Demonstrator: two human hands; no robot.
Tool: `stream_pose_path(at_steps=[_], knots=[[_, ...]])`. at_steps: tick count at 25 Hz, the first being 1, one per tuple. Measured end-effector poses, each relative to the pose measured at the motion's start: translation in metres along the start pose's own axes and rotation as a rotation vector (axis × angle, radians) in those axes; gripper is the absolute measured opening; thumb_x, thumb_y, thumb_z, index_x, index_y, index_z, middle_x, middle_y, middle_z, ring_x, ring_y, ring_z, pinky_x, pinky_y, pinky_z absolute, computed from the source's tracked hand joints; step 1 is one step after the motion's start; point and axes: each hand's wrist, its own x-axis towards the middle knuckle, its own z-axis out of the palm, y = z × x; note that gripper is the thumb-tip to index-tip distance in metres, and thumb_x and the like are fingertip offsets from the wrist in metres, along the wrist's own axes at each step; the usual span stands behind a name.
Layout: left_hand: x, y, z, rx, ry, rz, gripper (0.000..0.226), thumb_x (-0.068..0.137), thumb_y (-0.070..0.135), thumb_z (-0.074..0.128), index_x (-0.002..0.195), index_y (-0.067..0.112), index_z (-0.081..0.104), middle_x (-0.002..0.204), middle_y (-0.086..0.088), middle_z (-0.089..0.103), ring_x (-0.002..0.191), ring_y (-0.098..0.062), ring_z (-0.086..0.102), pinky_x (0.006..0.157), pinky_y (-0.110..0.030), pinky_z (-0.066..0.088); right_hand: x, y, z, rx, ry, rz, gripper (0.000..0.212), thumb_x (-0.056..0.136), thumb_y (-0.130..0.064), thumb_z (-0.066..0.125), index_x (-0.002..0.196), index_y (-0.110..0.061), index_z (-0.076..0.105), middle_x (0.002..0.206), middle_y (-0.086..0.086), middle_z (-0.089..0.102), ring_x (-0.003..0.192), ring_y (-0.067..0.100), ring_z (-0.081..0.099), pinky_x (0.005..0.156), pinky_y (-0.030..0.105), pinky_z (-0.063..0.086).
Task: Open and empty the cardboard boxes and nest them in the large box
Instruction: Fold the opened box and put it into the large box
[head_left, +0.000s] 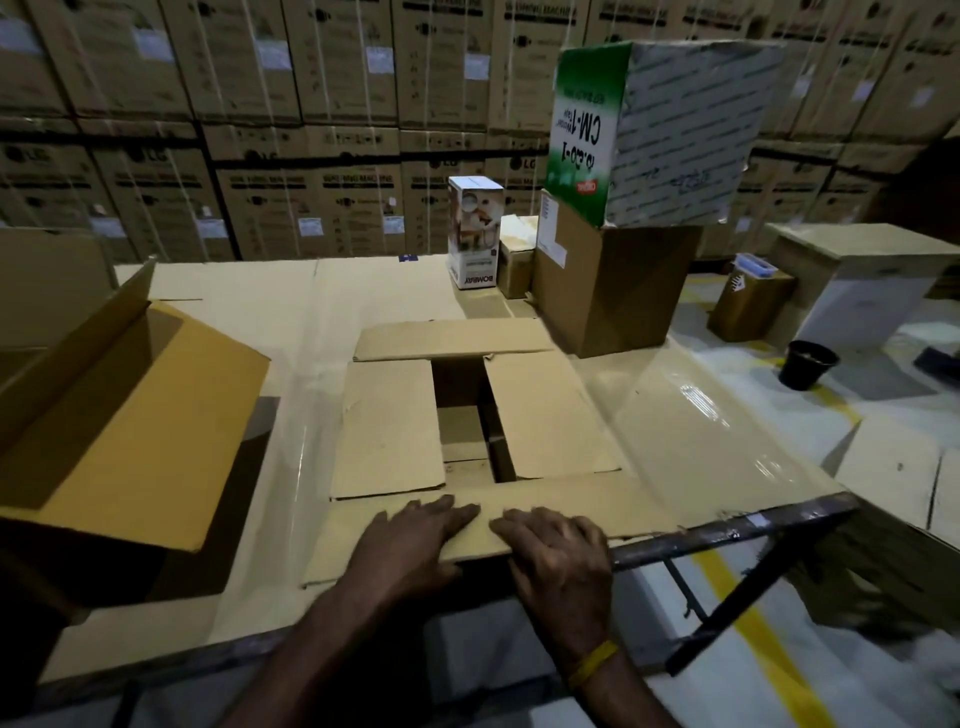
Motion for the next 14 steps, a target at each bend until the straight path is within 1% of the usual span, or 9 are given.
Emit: stream_pose_path(at_steps=[2, 3, 4, 6, 8, 10, 12, 13, 14], knots=[[0.003, -0.008, 0.022, 0.016, -0.104, 0.095, 0.089, 0.086, 0.066, 0.055, 0.153, 0.049, -0.001, 0.165, 0.007, -0.008, 0.152, -0.025, -0.001, 0.119, -0.055, 0.005, -0.021, 0.001, 0.004, -0.015, -0.176, 0.042, 0.056, 0.068, -0.021, 0.079, 0.120, -0.037, 0.066, 0.127, -0.011, 0.066, 0.116, 0.021, 0.063, 0.092, 0.038, 0.045], [0.005, -0.013, 0.031, 0.023, -0.113, 0.134, 0.095, 0.081, 0.076, 0.053, 0.152, 0.050, -0.004, 0.164, 0.007, -0.015, 0.152, -0.026, -0.009, 0.118, -0.056, -0.002, -0.029, 0.001, 0.006, -0.021, -0.279, 0.061, 0.065, 0.066, -0.023, 0.084, 0.125, -0.037, 0.063, 0.133, -0.010, 0.062, 0.122, 0.023, 0.060, 0.095, 0.041, 0.047], [0.007, -0.017, 0.039, 0.022, -0.106, 0.164, 0.099, 0.076, 0.082, 0.050, 0.152, 0.050, -0.005, 0.162, 0.009, -0.020, 0.151, -0.026, -0.014, 0.117, -0.057, -0.006, -0.034, 0.001, 0.007, -0.033, -0.372, 0.077, 0.071, 0.065, -0.027, 0.086, 0.130, -0.037, 0.059, 0.138, -0.008, 0.059, 0.127, 0.025, 0.056, 0.097, 0.043, 0.048], [0.013, -0.024, 0.053, 0.003, -0.061, 0.187, 0.095, 0.074, 0.087, 0.042, 0.152, 0.052, 0.000, 0.158, 0.013, -0.023, 0.150, -0.024, -0.017, 0.117, -0.054, -0.009, -0.040, 0.002, 0.010, -0.064, -0.504, 0.090, 0.079, 0.067, -0.039, 0.086, 0.137, -0.038, 0.051, 0.148, -0.005, 0.049, 0.133, 0.028, 0.050, 0.100, 0.046, 0.046], [0.020, -0.028, 0.062, 0.018, 0.021, 0.180, 0.083, 0.082, 0.081, 0.040, 0.152, 0.051, 0.008, 0.160, 0.014, -0.019, 0.150, -0.023, -0.016, 0.118, -0.052, -0.007, -0.042, 0.005, 0.016, -0.101, -0.611, 0.101, 0.081, 0.069, -0.057, 0.077, 0.141, -0.039, 0.046, 0.154, -0.002, 0.041, 0.136, 0.031, 0.047, 0.098, 0.050, 0.047], [0.028, -0.030, 0.069, 0.070, 0.113, 0.177, 0.074, 0.090, 0.068, 0.045, 0.153, 0.047, 0.013, 0.161, 0.014, -0.018, 0.149, -0.020, -0.019, 0.119, -0.049, -0.004, -0.044, 0.008, 0.024, -0.140, -0.689, 0.131, 0.080, 0.073, -0.078, 0.052, 0.142, -0.039, 0.045, 0.156, 0.000, 0.038, 0.135, 0.033, 0.047, 0.094, 0.056, 0.048], [0.036, -0.031, 0.073, 0.084, 0.186, 0.183, 0.070, 0.095, 0.056, 0.048, 0.154, 0.042, 0.014, 0.159, 0.015, -0.019, 0.146, -0.016, -0.021, 0.120, -0.045, -0.004, -0.043, 0.010, 0.034, -0.134, -0.733, 0.151, 0.085, 0.075, -0.084, 0.036, 0.146, -0.038, 0.039, 0.161, 0.000, 0.028, 0.140, 0.036, 0.040, 0.098, 0.062, 0.043], [0.041, -0.032, 0.074, 0.067, 0.224, 0.190, 0.067, 0.097, 0.052, 0.047, 0.155, 0.040, 0.016, 0.159, 0.015, -0.018, 0.146, -0.015, -0.019, 0.120, -0.042, -0.005, -0.041, 0.011, 0.040, -0.146, -0.730, 0.155, 0.083, 0.077, -0.082, 0.033, 0.147, -0.038, 0.038, 0.163, 0.000, 0.025, 0.140, 0.037, 0.039, 0.099, 0.063, 0.042], [0.047, -0.033, 0.074, 0.030, 0.265, 0.197, 0.062, 0.099, 0.050, 0.043, 0.155, 0.038, 0.018, 0.160, 0.014, -0.013, 0.147, -0.014, -0.014, 0.120, -0.038, -0.006, -0.036, 0.012, 0.044, -0.154, -0.729, 0.172, 0.078, 0.080, -0.079, 0.031, 0.146, -0.039, 0.039, 0.162, 0.001, 0.026, 0.138, 0.038, 0.041, 0.097, 0.063, 0.044]])
